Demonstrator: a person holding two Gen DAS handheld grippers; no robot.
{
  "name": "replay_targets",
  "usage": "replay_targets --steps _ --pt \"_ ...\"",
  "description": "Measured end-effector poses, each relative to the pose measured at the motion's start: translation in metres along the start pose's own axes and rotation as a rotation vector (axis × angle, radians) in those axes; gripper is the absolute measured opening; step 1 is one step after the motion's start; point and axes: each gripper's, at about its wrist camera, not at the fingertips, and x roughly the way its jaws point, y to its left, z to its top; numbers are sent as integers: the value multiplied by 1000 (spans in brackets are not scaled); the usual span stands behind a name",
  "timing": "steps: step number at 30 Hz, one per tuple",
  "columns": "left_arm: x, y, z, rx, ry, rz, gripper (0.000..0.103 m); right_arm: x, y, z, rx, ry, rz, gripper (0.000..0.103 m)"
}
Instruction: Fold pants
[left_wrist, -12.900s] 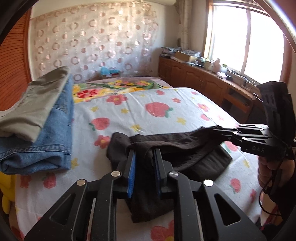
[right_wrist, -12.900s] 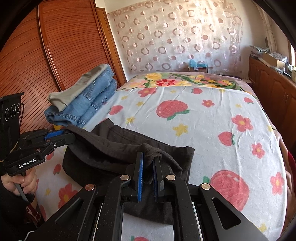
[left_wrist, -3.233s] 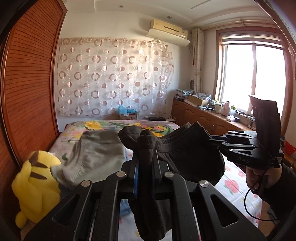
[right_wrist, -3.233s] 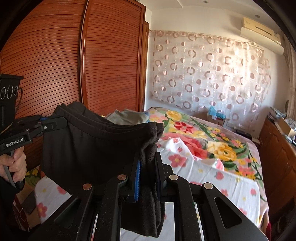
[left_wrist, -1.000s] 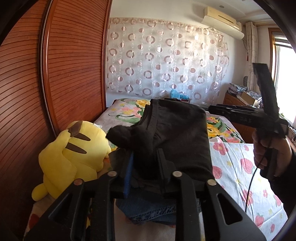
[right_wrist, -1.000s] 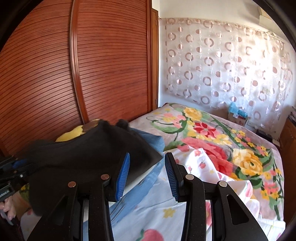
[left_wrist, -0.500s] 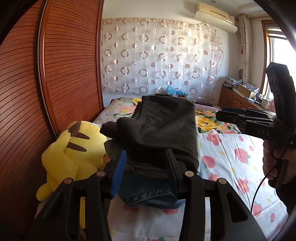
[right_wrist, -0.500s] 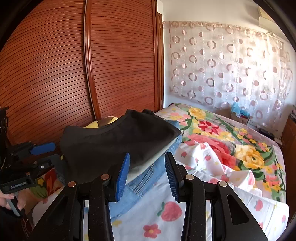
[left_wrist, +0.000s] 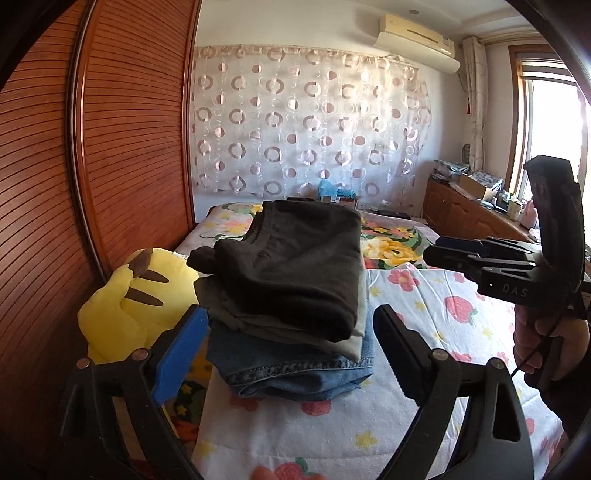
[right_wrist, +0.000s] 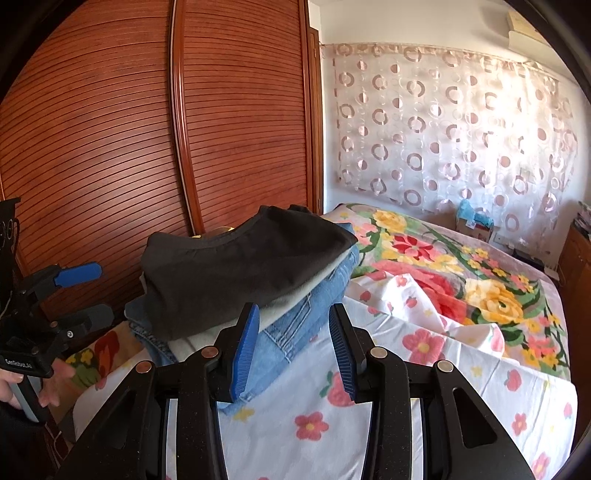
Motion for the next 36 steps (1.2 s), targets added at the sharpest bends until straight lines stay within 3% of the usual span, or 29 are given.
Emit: replay_targets --steps 9,11,14,23,36 --pt "-6 -15 -9 39 42 -35 92 -17 9 -12 20 0 -19 42" --pt "-6 -22 -13 60 56 -46 91 -23 10 -16 29 0 -27 57" --pt "-6 -33 -17 86 70 -57 92 -33 12 -22 44 -8 -39 65" --pt "-17 -69 -25 132 70 -113 92 -78 16 -48 107 -17 -126 73" --pt "-28 -126 -37 148 75 -177 92 -137 24 -80 184 -23 -287 77"
